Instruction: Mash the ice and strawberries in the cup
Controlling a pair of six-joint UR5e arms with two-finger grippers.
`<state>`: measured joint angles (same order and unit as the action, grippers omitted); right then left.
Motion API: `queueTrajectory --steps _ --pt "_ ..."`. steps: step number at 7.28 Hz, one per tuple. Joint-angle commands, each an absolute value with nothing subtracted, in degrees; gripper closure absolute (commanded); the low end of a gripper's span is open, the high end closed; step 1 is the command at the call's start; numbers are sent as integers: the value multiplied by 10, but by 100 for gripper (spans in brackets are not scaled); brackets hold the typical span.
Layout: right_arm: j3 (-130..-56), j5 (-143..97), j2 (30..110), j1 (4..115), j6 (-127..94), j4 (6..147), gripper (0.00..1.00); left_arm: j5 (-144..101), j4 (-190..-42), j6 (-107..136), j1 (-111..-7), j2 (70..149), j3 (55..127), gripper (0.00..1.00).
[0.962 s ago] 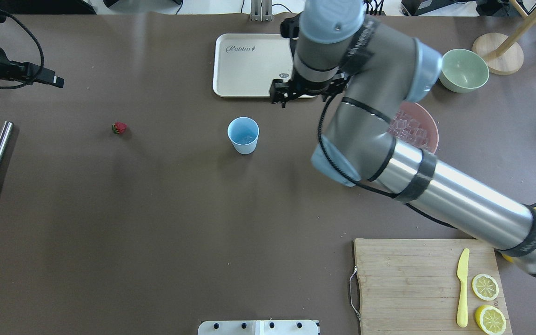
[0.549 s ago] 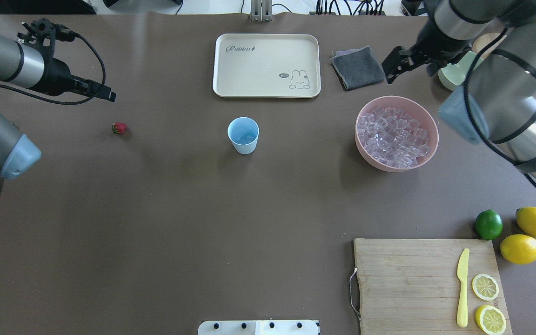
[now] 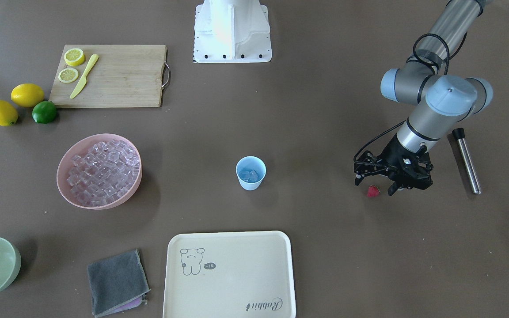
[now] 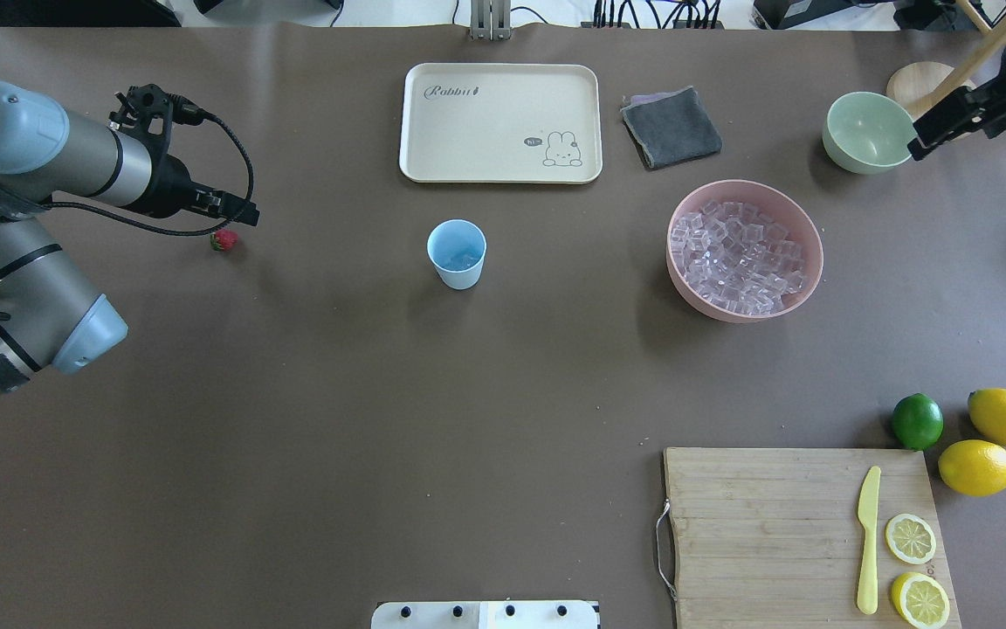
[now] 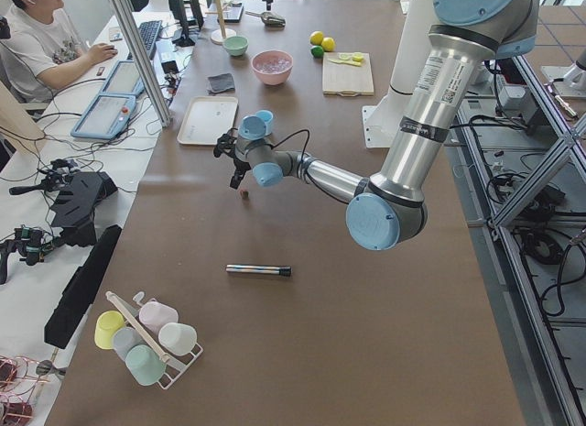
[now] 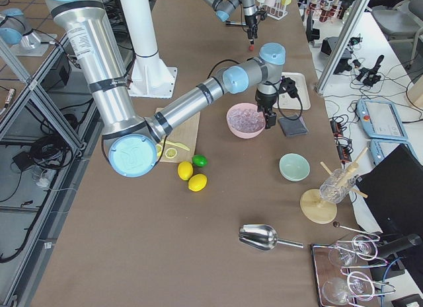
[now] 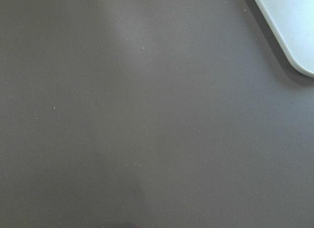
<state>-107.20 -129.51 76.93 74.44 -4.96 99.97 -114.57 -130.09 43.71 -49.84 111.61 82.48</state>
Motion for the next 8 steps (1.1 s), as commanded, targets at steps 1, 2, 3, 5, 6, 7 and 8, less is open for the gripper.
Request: queueTrajectory --steps 1,2,3,5,6,7,8 --pt "-1089 -1296 818 782 30 1000 2 -1124 -1299 437 -492 1119 808 3" --pt "-1096 -1296 830 782 31 998 2 -1118 -1299 437 -490 1118 801 4" --pt "-1096 -1296 830 783 31 998 2 -1098 -1301 437 -477 1122 791 4" --pt "-1096 -1296 835 784 32 998 2 -1092 -1300 438 -473 1123 790 23" --pt "-1096 -1296 843 784 40 997 2 -1092 -1299 438 -472 1122 790 27" --pt "-1097 -1296 845 784 42 996 2 -1090 -1297 437 -468 1123 787 33" --pt "-1096 -1296 846 785 44 996 2 -1089 -1297 437 -468 1122 787 34"
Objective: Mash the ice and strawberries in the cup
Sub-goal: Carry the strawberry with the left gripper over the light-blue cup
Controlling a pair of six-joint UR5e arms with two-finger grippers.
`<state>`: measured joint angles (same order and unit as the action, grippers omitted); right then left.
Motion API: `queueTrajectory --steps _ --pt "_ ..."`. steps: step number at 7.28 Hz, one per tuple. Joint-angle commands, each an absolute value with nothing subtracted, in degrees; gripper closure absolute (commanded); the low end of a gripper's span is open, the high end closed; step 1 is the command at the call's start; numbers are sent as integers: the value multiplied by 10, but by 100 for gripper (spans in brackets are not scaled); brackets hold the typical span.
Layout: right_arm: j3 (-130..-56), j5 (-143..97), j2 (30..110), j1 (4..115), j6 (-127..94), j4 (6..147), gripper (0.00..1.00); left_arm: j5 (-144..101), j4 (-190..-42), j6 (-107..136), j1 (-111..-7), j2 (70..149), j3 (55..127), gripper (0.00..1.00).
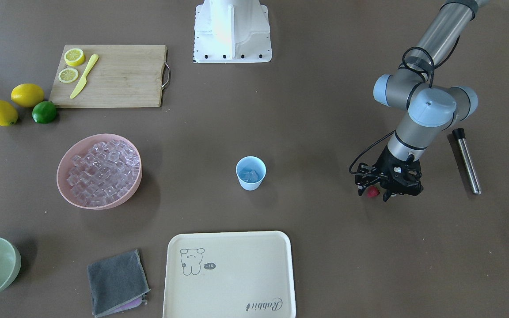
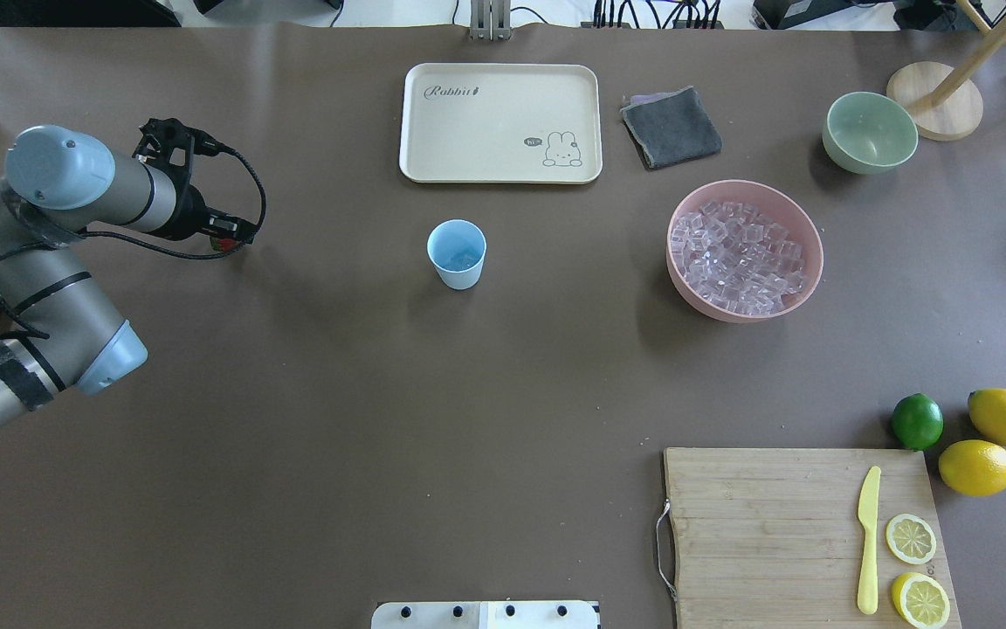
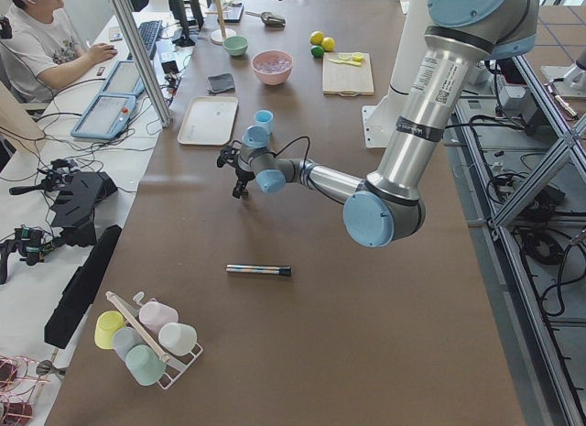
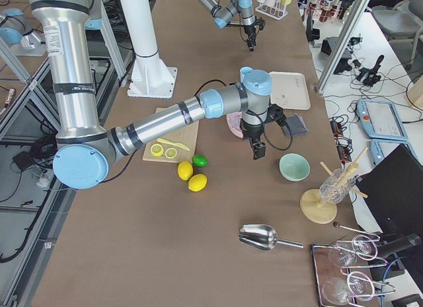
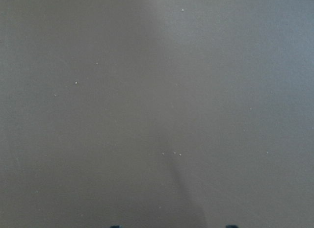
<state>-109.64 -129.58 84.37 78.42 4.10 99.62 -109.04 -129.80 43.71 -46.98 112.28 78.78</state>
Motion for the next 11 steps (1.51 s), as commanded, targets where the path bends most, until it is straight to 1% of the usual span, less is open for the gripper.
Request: queueTrajectory --steps 1,2,3,4,5,9,11 --pt "-1099 -1292 844 786 43 997 2 -1089 -1297 437 -468 1121 787 41" --pt "-1099 -1288 841 785 42 998 2 -1091 -1296 439 -469 1122 791 48" --pt "-1099 -1288 842 785 42 998 2 -1091 -1296 439 -469 1122 794 53" --pt "-1099 -1288 845 785 42 997 2 -1093 -1293 439 -469 1121 791 66" --pt "-1100 -1292 844 785 42 996 2 -1093 -1292 446 -469 1121 793 71" --pt "-1100 -1293 845 785 41 995 2 -1099 -1282 448 -490 1124 801 83" --pt "-1100 -1293 845 785 42 996 2 -1159 -1125 448 -512 1180 877 86"
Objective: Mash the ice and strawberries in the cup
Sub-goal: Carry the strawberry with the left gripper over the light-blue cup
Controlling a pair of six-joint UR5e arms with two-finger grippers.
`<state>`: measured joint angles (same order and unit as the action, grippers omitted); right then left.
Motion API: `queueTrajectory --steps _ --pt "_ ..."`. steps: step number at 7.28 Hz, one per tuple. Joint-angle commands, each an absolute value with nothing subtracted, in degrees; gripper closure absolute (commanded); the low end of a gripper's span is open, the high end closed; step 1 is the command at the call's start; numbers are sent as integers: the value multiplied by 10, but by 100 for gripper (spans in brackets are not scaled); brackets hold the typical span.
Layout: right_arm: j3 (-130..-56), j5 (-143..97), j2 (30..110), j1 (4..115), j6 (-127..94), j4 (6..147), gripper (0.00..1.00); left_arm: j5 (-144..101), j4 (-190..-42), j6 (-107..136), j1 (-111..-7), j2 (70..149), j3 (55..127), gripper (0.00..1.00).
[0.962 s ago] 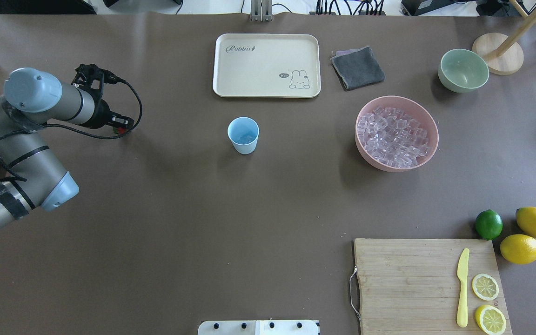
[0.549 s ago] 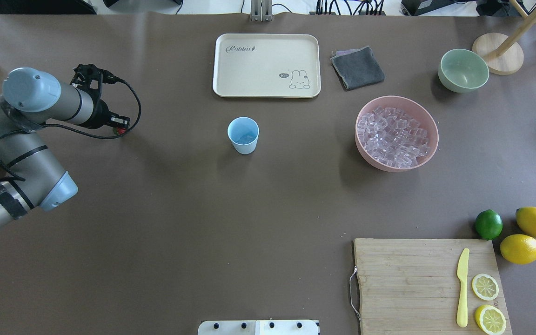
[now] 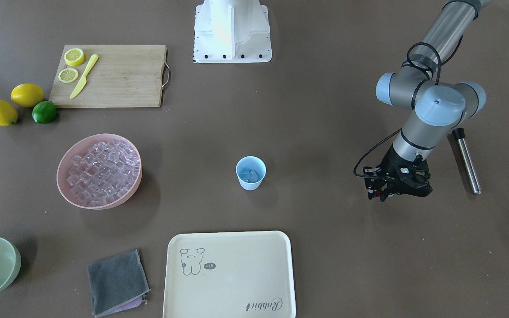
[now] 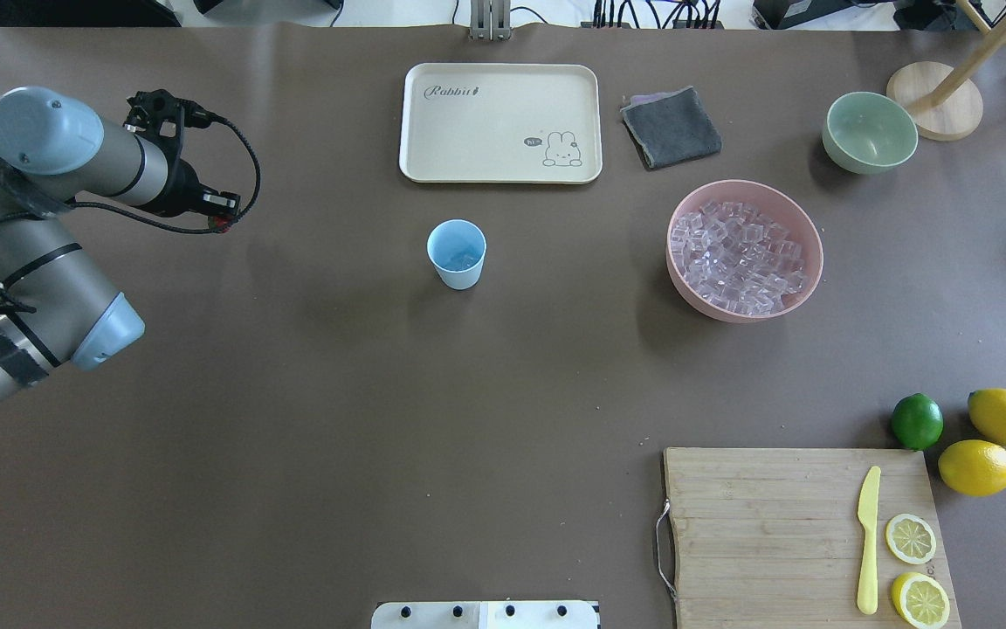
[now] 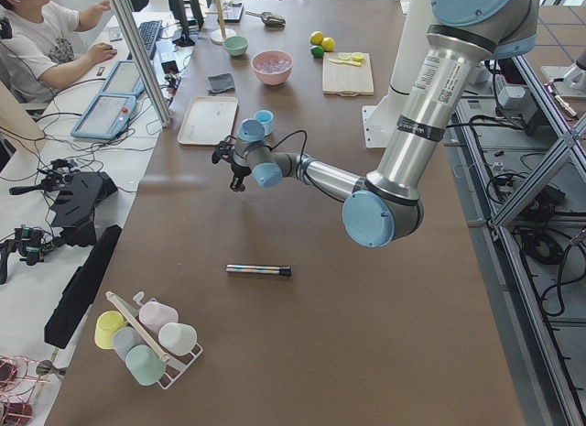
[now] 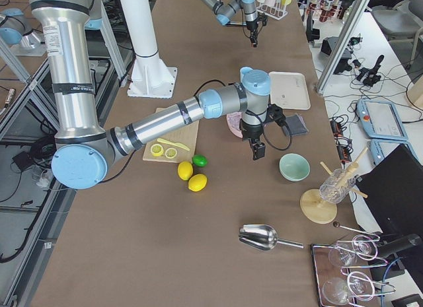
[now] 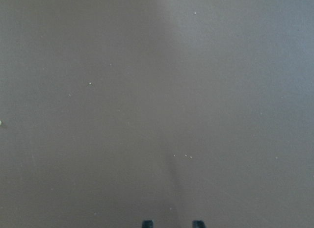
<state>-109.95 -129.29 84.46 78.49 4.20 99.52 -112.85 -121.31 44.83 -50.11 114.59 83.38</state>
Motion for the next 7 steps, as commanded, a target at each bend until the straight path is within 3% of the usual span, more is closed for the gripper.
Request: queueTrajectory --steps 1,5,7 --pt "-1100 -1295 845 785 41 995 2 -1165 -1090 448 -510 1219 885 86" --pt "-1100 -1296 845 785 40 996 2 -1134 -1079 564 -405 1366 868 86" --pt "-1098 -1296 866 785 43 989 2 -1094 -1085 567 -381 1370 849 86"
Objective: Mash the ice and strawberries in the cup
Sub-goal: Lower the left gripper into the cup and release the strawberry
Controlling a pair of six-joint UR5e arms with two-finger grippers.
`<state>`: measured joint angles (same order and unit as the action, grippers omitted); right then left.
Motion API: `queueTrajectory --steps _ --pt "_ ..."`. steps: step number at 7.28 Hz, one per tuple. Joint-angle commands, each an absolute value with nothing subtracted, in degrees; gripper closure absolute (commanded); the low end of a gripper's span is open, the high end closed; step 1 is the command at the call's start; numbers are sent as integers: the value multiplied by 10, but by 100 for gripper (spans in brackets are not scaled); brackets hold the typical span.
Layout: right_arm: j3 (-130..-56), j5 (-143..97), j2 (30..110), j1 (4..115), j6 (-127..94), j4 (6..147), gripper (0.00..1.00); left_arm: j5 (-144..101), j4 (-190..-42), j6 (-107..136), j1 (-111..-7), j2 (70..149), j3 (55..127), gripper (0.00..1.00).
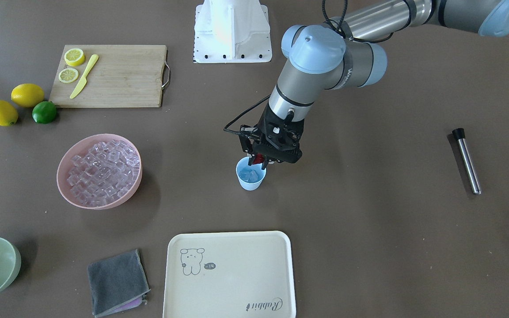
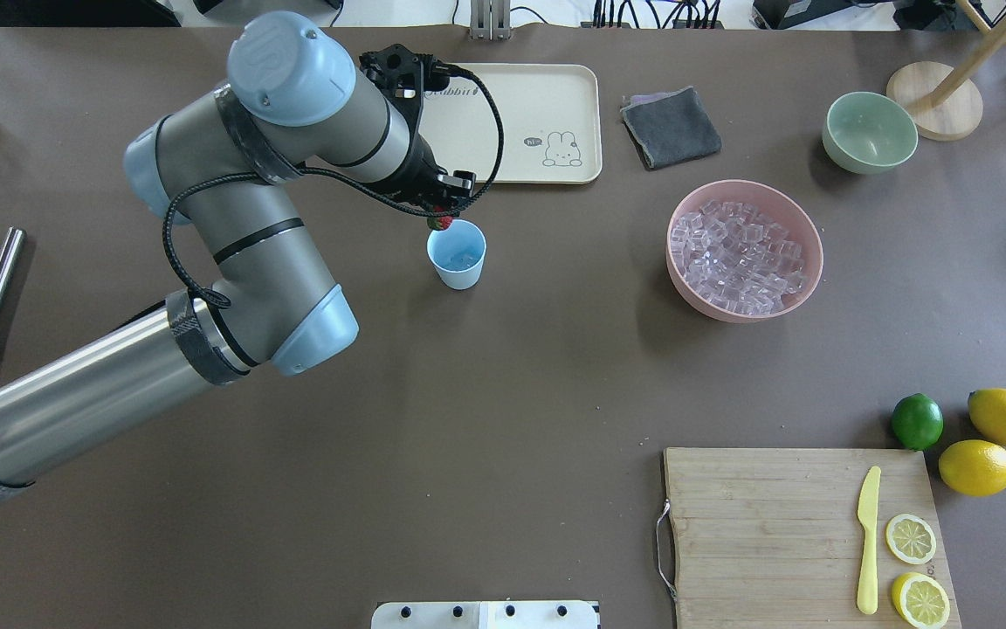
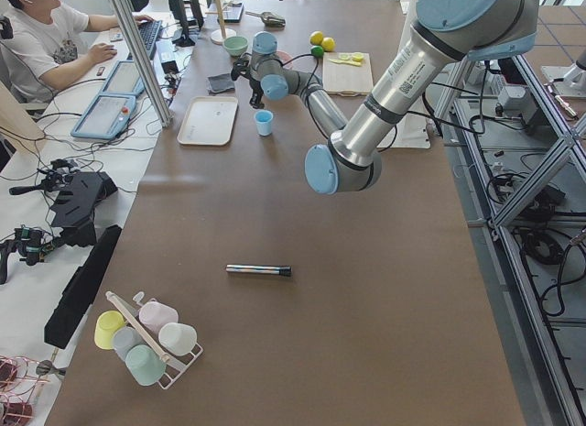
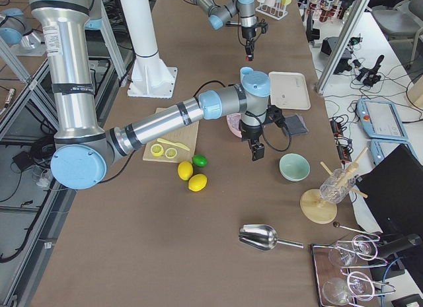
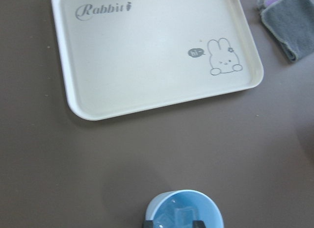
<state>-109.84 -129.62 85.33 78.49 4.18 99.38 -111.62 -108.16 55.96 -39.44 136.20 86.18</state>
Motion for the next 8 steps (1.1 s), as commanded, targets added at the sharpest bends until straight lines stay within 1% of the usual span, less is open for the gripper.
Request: queueTrajectory --steps 1,2,5,6,7,8 --pt "-1099 -1296 872 785 45 985 2 -1092 -1086 563 -380 1375 832 85" --pt "-1100 -1296 878 786 63 985 2 -1090 -1087 561 -381 1375 824 85" --pt "-1093 -1295 896 792 103 985 2 -1062 -1107 562 -369 1371 805 81" --pt "-1091 -1295 902 800 119 986 2 -1057 -1121 562 -366 1373 793 75" --pt "-1085 -1294 903 805 134 986 2 -1057 -1121 561 -366 1372 793 44" --pt "-1077 -1294 904 810 148 986 2 -1057 -1121 561 -366 1373 794 24"
